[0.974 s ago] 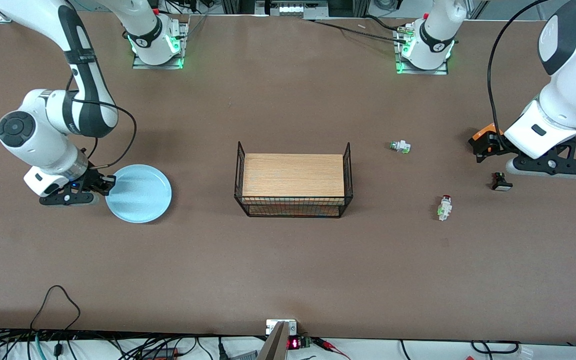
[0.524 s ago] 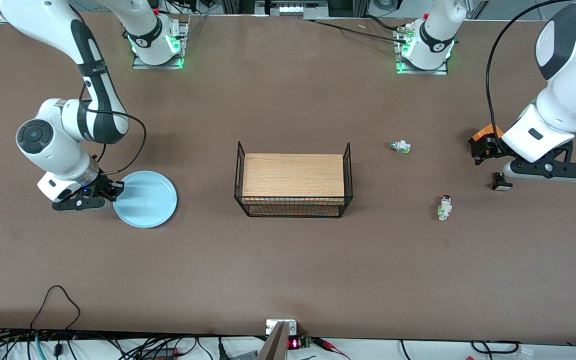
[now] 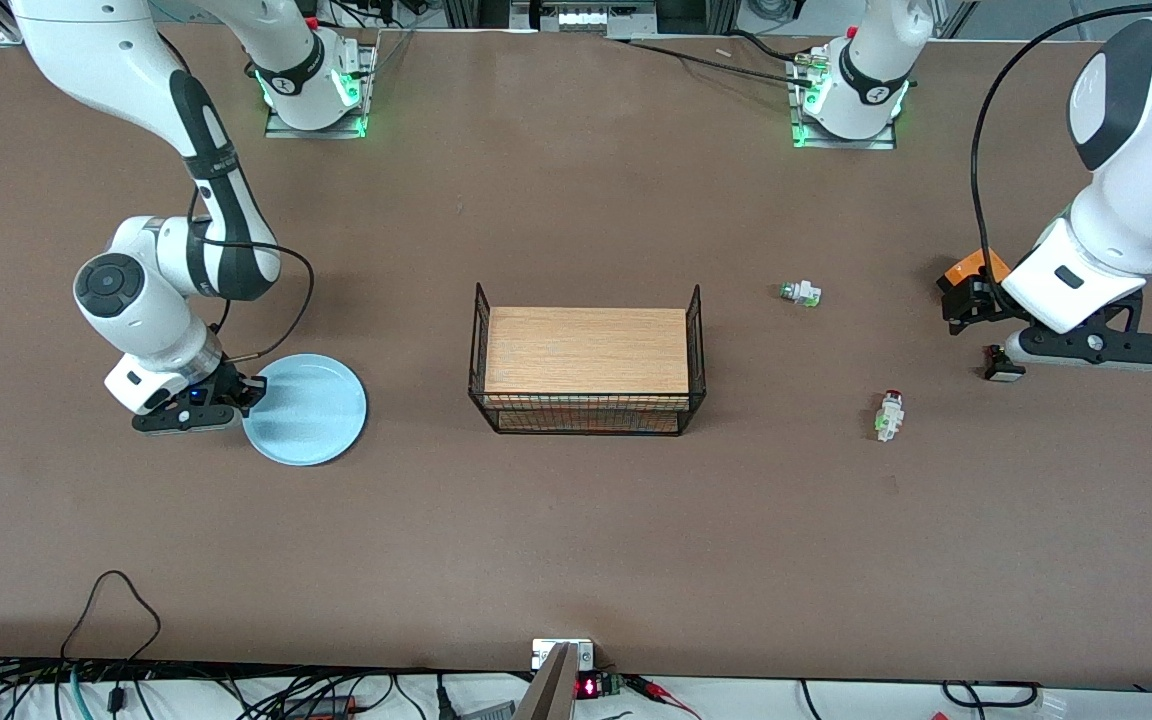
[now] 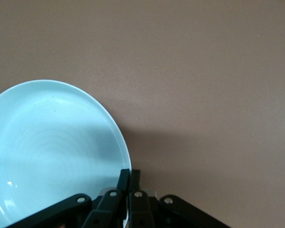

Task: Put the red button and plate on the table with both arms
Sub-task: 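Lower the plate onto the table and open the right gripper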

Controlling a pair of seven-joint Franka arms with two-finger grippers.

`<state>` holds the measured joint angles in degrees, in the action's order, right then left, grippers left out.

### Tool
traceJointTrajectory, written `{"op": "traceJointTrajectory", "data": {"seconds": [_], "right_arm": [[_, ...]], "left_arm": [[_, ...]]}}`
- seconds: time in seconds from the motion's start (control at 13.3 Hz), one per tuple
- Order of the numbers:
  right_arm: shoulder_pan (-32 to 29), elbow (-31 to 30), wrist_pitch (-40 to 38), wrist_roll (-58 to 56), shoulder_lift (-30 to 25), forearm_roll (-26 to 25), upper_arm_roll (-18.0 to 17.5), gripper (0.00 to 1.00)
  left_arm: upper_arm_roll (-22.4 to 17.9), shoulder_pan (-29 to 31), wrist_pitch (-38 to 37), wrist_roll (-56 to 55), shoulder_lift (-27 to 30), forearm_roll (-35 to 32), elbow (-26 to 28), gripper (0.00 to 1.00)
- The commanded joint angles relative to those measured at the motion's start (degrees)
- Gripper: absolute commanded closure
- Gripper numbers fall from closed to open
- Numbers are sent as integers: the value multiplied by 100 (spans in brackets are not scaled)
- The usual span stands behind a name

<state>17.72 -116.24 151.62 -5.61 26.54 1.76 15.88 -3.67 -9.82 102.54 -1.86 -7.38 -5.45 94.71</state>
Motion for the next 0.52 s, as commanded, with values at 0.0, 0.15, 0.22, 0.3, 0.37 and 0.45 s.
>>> {"op": "traceJointTrajectory", "data": {"seconds": [0.0,0.15,0.22,0.3,0.37,0.45], "right_arm": [[-111,-4,298,-90,106,35,-120,96],[-119,22,298,-90,132,35,-190,91],[-119,31,298,-81,132,35,-191,90],[-119,31,298,-90,141,35,-191,86],[-119,31,307,-90,141,35,-191,81],[-119,40,298,-81,141,35,-191,80]], "left_arm": [[-28,-19,-32,80,-44,158,-119,0],[-20,-28,-23,98,-44,158,-128,0],[-20,-28,-23,115,-44,158,-128,0],[-20,-37,-23,133,-44,158,-128,0],[-20,-46,-32,133,-35,158,-137,0],[-11,-46,-41,133,-27,167,-137,0]]}}
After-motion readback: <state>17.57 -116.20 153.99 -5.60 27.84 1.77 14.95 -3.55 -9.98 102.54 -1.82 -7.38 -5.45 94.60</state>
